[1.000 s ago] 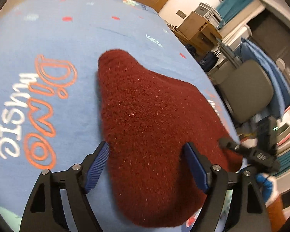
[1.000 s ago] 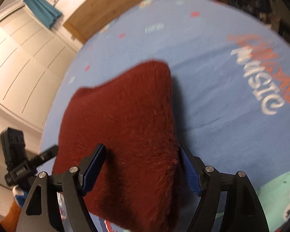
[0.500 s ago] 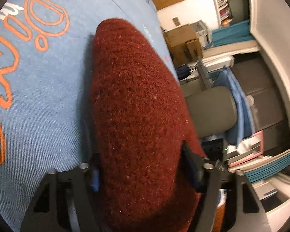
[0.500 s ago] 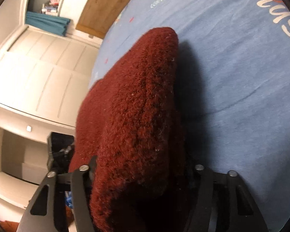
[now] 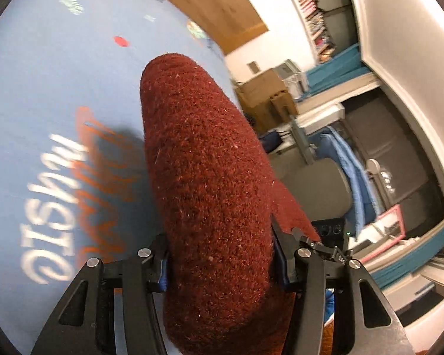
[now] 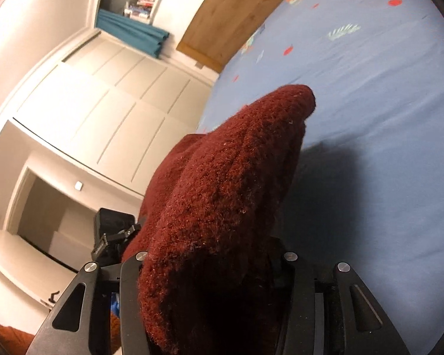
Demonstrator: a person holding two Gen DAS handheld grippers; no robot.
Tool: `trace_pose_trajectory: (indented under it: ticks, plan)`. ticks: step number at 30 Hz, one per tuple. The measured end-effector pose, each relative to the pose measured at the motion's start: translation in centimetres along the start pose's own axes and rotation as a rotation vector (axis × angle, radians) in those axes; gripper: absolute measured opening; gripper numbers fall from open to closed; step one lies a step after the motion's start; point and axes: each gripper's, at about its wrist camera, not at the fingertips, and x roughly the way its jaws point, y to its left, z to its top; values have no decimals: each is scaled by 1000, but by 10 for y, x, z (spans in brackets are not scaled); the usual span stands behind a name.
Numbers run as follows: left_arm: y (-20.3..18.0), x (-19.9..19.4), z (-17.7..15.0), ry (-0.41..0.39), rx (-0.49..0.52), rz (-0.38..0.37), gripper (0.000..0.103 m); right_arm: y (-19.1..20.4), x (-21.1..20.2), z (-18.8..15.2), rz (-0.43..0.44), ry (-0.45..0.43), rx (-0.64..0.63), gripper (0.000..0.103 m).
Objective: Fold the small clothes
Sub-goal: 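Close both grippers on the bundle and fold it over once more, then open both grippers and set the folded square down on the bed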
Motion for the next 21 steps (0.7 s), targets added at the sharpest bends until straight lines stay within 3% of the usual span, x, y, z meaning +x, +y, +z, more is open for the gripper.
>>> trace_pose_trajectory:
  ticks: [2,5,9,13,15,21]
  plan:
    - [11,3,-6,27,-9,88,49,-8,18,-9,-29,33,29,47]
    - [37,6,-17,96,-5,278,56,-30,34,-27,-141,86,83,47]
    - [34,-25,-24,61,37,292,59,-34,18,-42,-148,83,99,49]
    - [16,-35,-40,85,172,429,60,-35,-11,-53,-213,75,74,50]
    - [17,-36,-50,85,178,471,62,-45,-11,-61,-243,87,108,56]
    - [-10,-40,-66,48,218,578,62,-33,-31,-80,-341,79,116,56]
